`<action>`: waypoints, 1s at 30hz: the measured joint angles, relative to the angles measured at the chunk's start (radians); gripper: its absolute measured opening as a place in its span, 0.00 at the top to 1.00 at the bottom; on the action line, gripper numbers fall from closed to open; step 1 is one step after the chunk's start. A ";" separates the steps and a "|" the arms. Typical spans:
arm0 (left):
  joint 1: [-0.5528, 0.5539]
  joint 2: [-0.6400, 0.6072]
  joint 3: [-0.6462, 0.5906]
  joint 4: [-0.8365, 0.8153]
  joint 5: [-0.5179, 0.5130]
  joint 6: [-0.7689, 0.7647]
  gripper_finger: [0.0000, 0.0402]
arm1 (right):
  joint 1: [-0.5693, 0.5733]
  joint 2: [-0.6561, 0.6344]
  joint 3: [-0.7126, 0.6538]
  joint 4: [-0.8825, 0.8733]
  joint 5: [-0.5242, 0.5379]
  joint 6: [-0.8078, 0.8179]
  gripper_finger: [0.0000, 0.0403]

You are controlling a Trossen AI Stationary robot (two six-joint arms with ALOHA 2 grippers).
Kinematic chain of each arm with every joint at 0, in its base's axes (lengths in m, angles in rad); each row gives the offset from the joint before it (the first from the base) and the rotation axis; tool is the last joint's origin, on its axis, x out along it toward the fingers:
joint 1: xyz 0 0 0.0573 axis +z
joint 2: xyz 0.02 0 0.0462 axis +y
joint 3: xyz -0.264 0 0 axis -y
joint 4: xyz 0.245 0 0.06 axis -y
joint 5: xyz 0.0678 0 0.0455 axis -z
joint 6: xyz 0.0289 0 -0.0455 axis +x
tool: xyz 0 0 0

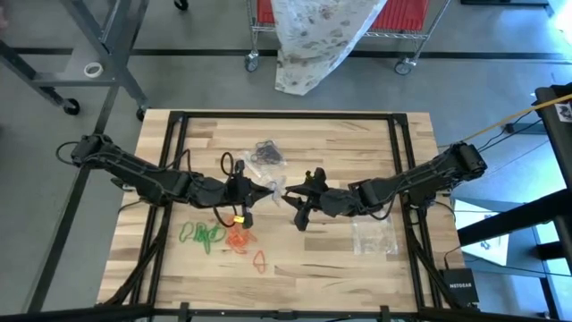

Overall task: Sort rubber bands
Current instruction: Open the transparent zip bag

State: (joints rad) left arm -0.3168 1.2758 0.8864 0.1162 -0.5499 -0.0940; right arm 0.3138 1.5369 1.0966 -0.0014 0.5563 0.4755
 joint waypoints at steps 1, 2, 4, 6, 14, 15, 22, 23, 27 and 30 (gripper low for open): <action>0.000 0.000 0.000 0.000 0.000 0.000 1.00 | 0.000 0.000 0.000 0.010 -0.005 -0.001 0.69; 0.000 0.000 0.000 0.000 0.000 0.000 1.00 | 0.000 0.000 0.000 0.017 -0.010 -0.001 0.69; 0.000 0.000 0.000 0.000 0.000 0.000 1.00 | 0.000 -0.001 0.000 0.018 -0.017 0.000 0.69; 0.000 0.000 0.000 0.000 0.000 0.000 1.00 | 0.000 -0.001 0.000 0.017 -0.028 0.023 0.69; 0.000 0.000 0.000 0.000 0.000 0.000 1.00 | 0.000 -0.001 0.000 0.049 -0.070 0.070 0.69; 0.000 0.000 0.000 0.000 0.000 0.000 1.00 | 0.000 -0.001 0.000 0.056 -0.070 0.067 0.69; 0.000 0.000 0.000 0.000 0.000 0.000 1.00 | 0.000 -0.002 0.000 0.059 -0.052 0.042 0.69; 0.000 0.000 0.000 0.000 0.000 0.000 1.00 | 0.000 -0.002 0.000 0.063 -0.052 0.040 0.69; 0.000 0.000 0.000 0.000 0.000 -0.001 1.00 | 0.000 -0.002 0.000 0.064 -0.051 0.035 0.69; 0.000 0.000 0.000 0.000 0.000 -0.002 1.00 | 0.000 0.003 0.000 0.077 -0.049 0.012 0.69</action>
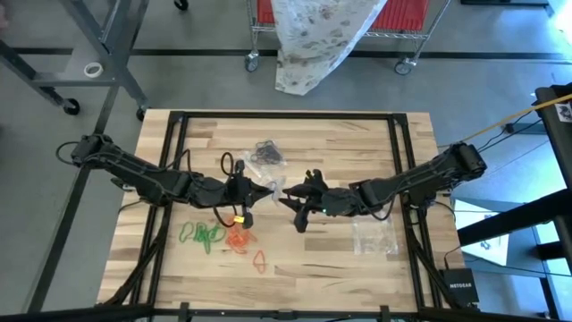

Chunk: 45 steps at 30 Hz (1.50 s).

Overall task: Sort rubber bands
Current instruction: Open the transparent zip bag

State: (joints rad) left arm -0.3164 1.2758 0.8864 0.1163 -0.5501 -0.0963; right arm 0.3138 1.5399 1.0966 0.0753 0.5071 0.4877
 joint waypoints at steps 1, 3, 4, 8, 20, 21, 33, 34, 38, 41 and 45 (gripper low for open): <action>0.000 0.000 0.000 0.000 0.000 0.000 1.00 | 0.000 0.002 0.000 0.010 0.000 -0.009 0.69; 0.000 0.000 0.000 0.000 0.000 0.000 1.00 | 0.000 0.011 0.000 0.049 -0.001 -0.029 0.69; 0.000 0.000 0.000 0.001 0.000 0.000 1.00 | 0.000 0.014 0.000 0.071 -0.001 -0.045 0.69; 0.000 0.000 0.000 0.001 0.000 0.000 1.00 | -0.005 0.028 0.000 0.113 0.004 -0.075 0.69; 0.006 0.000 0.000 0.000 0.001 0.004 1.00 | -0.007 0.037 0.000 0.116 -0.079 -0.128 0.69; 0.007 0.000 0.000 0.000 0.001 0.003 1.00 | -0.006 0.037 0.000 0.114 -0.090 -0.132 0.69; -0.005 0.000 0.000 0.000 0.000 0.027 1.00 | -0.005 -0.001 0.000 -0.040 -0.067 -0.186 0.69; -0.007 0.000 0.000 0.000 0.000 0.032 1.00 | -0.005 -0.014 0.000 -0.062 -0.055 -0.186 0.69; -0.013 0.000 0.000 0.004 0.069 0.052 1.00 | 0.000 -0.061 0.000 -0.114 -0.056 -0.208 0.69; -0.015 0.000 0.000 0.004 0.158 0.029 1.00 | 0.021 -0.096 0.000 -0.113 -0.052 -0.279 0.69; -0.033 -0.006 0.000 -0.003 0.255 -0.013 1.00 | 0.057 -0.113 0.015 -0.117 -0.053 -0.363 0.69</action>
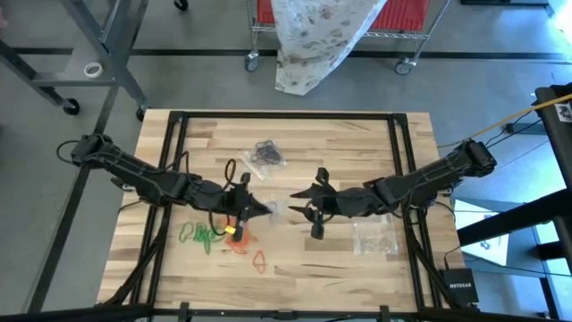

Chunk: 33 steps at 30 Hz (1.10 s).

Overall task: Sort rubber bands
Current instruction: Open the transparent zip bag

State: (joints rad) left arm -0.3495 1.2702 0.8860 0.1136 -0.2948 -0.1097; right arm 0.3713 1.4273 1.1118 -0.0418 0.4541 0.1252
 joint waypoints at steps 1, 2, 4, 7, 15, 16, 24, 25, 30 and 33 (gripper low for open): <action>-0.005 -0.004 0.000 0.002 0.023 -0.015 1.00 | 0.009 0.000 0.008 0.001 -0.001 -0.012 0.69; -0.012 -0.008 0.000 0.003 0.040 -0.023 1.00 | 0.018 0.000 0.016 0.001 -0.002 -0.029 0.69; -0.026 -0.017 0.000 0.003 0.075 -0.051 1.00 | 0.033 0.000 0.028 0.006 -0.017 -0.053 0.69; -0.044 -0.029 0.000 0.005 0.142 -0.100 1.00 | 0.053 0.003 0.035 0.035 -0.051 -0.056 0.69; -0.059 -0.050 0.000 0.051 0.425 -0.189 1.00 | 0.089 0.072 0.037 0.284 -0.218 -0.098 0.69; -0.061 -0.051 0.000 0.071 0.463 -0.185 1.00 | 0.089 0.092 0.036 0.323 -0.229 -0.110 0.69; -0.060 -0.052 0.000 0.104 0.415 -0.165 1.00 | 0.095 0.158 0.036 0.462 -0.199 -0.157 0.69; -0.060 -0.052 0.000 0.099 0.393 -0.168 1.00 | 0.095 0.158 0.036 0.463 -0.193 -0.157 0.69; -0.060 -0.052 0.000 0.099 0.335 -0.163 1.00 | 0.095 0.158 0.036 0.453 -0.193 -0.157 0.69; -0.060 -0.052 0.000 0.103 0.317 -0.163 1.00 | 0.094 0.158 0.036 0.424 -0.180 -0.166 0.69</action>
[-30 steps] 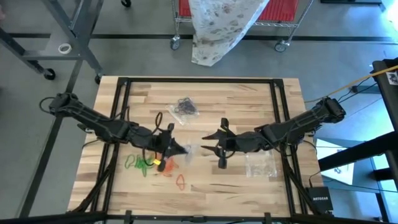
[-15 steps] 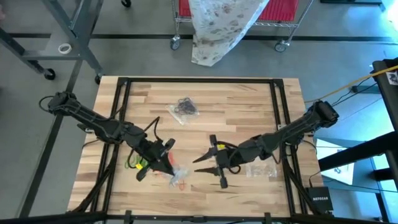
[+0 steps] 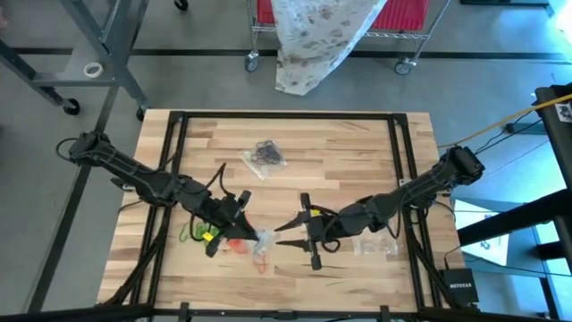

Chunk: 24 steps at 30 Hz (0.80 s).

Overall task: Sort rubber bands
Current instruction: Open the transparent zip bag

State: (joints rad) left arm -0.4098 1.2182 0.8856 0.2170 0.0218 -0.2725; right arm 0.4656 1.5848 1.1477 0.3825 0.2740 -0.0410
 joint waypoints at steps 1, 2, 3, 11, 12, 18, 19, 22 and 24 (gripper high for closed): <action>0.000 0.000 0.000 0.000 -0.012 0.000 1.00 | 0.000 0.000 0.000 -0.010 0.011 -0.011 0.69; 0.000 0.000 0.000 -0.001 -0.027 0.000 1.00 | 0.000 0.000 0.000 -0.015 0.020 -0.020 0.69; 0.000 0.000 0.000 -0.002 -0.041 0.000 1.00 | 0.000 0.000 0.000 -0.019 0.027 -0.025 0.69; 0.010 0.000 0.000 -0.007 -0.175 -0.033 1.00 | -0.002 0.000 0.000 -0.098 0.089 -0.051 0.69; 0.013 0.002 0.000 -0.007 -0.185 -0.036 1.00 | -0.002 0.000 0.000 -0.103 0.093 -0.050 0.69; 0.030 0.022 0.000 -0.005 -0.190 -0.038 1.00 | -0.010 0.003 0.000 -0.089 0.103 -0.045 0.69; 0.032 0.026 0.000 -0.002 -0.191 -0.038 1.00 | -0.014 0.003 0.000 -0.091 0.111 -0.043 0.69; 0.032 0.029 0.000 0.009 -0.193 -0.036 1.00 | -0.035 0.005 0.000 -0.100 0.115 -0.034 0.69; 0.032 0.029 0.000 0.009 -0.193 -0.036 1.00 | -0.045 0.013 0.000 -0.100 0.115 -0.034 0.69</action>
State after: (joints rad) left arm -0.3777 1.2472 0.8856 0.2262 -0.1716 -0.3082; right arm 0.4207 1.5983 1.1477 0.2829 0.3885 -0.0746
